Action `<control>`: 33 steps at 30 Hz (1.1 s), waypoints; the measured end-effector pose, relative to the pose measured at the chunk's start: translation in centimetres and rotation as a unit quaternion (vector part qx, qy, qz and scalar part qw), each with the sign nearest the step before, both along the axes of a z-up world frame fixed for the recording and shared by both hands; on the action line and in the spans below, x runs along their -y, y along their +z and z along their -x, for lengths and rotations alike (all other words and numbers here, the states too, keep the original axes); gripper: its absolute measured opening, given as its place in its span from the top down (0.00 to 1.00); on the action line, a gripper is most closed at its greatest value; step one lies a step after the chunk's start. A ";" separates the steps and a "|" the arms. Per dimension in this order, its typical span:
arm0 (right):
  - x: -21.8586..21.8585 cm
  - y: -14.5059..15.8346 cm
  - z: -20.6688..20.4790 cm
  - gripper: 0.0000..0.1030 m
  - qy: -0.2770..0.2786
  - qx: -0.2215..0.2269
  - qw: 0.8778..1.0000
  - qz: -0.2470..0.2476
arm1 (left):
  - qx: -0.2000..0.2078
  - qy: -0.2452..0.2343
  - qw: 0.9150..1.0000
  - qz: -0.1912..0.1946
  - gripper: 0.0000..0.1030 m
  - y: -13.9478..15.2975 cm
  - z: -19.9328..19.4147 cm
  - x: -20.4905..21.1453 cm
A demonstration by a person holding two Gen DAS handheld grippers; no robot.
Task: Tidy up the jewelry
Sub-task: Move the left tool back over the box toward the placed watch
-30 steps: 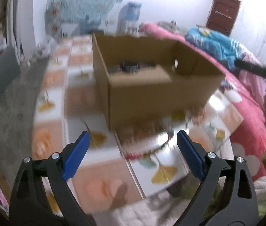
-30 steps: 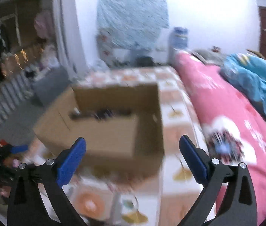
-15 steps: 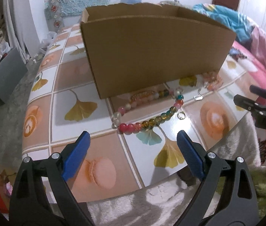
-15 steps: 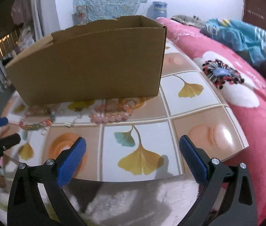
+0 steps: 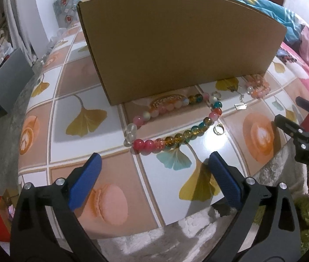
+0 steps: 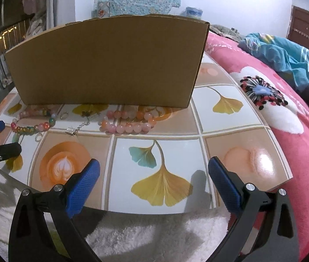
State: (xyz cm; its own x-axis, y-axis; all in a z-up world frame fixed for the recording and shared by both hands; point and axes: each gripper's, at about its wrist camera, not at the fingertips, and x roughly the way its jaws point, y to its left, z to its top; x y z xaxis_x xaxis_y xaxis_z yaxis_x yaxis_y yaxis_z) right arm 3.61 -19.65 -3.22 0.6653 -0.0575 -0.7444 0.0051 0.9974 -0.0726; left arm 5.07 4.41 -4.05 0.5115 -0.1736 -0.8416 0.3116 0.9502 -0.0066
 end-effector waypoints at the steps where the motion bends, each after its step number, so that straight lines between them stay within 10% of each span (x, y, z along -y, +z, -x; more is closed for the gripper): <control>1: 0.2 0.0 -0.1 0.06 0.000 -0.001 1.000 -0.004 | -0.006 0.001 1.000 -0.003 0.07 0.1 -0.2 0.2; 13: 1.8 -0.4 -1.1 0.06 0.017 0.008 0.999 -0.047 | -0.063 0.002 0.997 -0.051 0.09 1.0 -1.8 0.9; 18: 2.1 -0.5 -1.3 0.06 0.030 0.018 0.998 -0.052 | 0.040 -0.055 0.997 -0.034 0.09 10.4 -1.3 1.2; 24: 2.0 -0.6 -1.2 0.06 0.037 0.031 0.998 -0.050 | 0.162 -0.197 0.961 -0.109 0.10 17.6 -7.9 7.4; 33: 2.3 -0.6 -1.6 0.06 0.040 0.035 0.997 -0.057 | -0.022 -0.306 0.941 -0.146 0.49 10.1 -19.1 13.0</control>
